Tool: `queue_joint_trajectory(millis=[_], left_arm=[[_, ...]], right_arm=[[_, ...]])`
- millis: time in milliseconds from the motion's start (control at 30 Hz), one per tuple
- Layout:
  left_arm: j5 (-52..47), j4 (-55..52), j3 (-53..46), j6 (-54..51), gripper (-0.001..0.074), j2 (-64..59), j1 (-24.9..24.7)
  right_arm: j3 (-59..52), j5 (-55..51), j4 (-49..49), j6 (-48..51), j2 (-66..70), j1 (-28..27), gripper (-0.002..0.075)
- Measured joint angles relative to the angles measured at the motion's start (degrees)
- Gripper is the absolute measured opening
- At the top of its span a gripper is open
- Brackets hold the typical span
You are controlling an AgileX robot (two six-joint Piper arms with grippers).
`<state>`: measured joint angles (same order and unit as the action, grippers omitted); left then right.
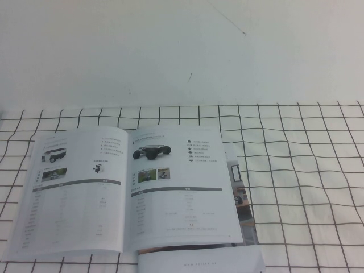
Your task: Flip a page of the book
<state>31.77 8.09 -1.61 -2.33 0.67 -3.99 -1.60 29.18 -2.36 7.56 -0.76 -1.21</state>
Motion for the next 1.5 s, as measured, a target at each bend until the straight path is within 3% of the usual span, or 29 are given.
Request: queue_joint_trajectory(millis=[167,500,767,967,1267,1500], left_arm=[[-9.2,0.3,4.7,-3.8,-0.0003,0.0,0.0],[-31.8,1.4,23.4,-6.1,-0.0003,-2.1,0.0],[-51.8,2.8,33.3,-5.1,-0.0003,-17.7,0.0],[-62.4,9.8,38.5,-7.0,-0.0003,-32.5,0.0],[-72.4,37.1,45.3,-28.8,-0.0003,-59.5,0.0],[-68.7,40.6,50.6,-33.0,-0.0003,-78.0,0.0]], right_arm=[[4.9,-5.8,0.0,0.1,0.0,0.0,-0.0002],[20.4,-28.3,0.0,4.0,1.8,0.0,-0.0002],[30.3,-43.1,-1.9,4.0,13.5,0.0,-0.0002],[37.5,-56.0,-5.6,6.4,25.1,0.0,-0.0002],[46.3,-73.1,-25.4,26.8,46.1,0.0,-0.0002],[46.8,-73.4,-46.3,48.1,63.4,0.1,-0.0002]])
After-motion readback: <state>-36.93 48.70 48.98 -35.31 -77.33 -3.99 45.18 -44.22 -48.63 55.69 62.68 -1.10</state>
